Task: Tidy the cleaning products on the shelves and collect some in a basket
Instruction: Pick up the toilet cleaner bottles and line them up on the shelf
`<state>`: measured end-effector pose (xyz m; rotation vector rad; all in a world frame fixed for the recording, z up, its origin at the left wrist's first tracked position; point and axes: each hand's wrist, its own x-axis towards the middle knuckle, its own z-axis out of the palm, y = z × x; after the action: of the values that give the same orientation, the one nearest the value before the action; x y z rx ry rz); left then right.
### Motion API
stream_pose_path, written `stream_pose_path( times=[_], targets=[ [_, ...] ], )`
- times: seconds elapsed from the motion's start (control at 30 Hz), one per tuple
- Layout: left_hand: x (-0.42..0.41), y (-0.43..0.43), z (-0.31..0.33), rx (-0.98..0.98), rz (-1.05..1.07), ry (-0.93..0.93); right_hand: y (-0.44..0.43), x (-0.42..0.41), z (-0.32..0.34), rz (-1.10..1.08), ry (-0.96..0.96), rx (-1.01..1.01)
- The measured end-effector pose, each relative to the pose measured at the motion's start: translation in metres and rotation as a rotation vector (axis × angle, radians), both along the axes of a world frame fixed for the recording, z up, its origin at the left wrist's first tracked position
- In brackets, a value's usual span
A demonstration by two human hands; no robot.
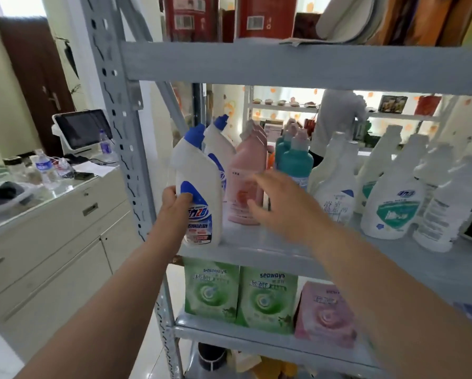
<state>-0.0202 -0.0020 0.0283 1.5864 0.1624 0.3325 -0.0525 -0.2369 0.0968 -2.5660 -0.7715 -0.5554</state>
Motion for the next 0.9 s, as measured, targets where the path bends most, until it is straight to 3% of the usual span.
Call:
stream_pose_path(
  times=[0.3,0.47,0.7,0.9],
  targets=[
    [0.076,0.010,0.001,0.009,-0.019,0.025,0.046,0.068,0.074,-0.144,-0.265,-0.279],
    [0.100,0.011,-0.006,0.023,-0.021,-0.080,0.066,0.113,0.097,-0.221,-0.238,-0.332],
    [0.089,0.013,-0.027,0.572,0.120,-0.155,0.087,0.183,0.125,-0.241,-0.061,-0.482],
    [0.093,0.013,-0.033,0.581,0.097,-0.128,0.109,0.229,0.138,-0.159,0.060,-0.631]
  ],
)
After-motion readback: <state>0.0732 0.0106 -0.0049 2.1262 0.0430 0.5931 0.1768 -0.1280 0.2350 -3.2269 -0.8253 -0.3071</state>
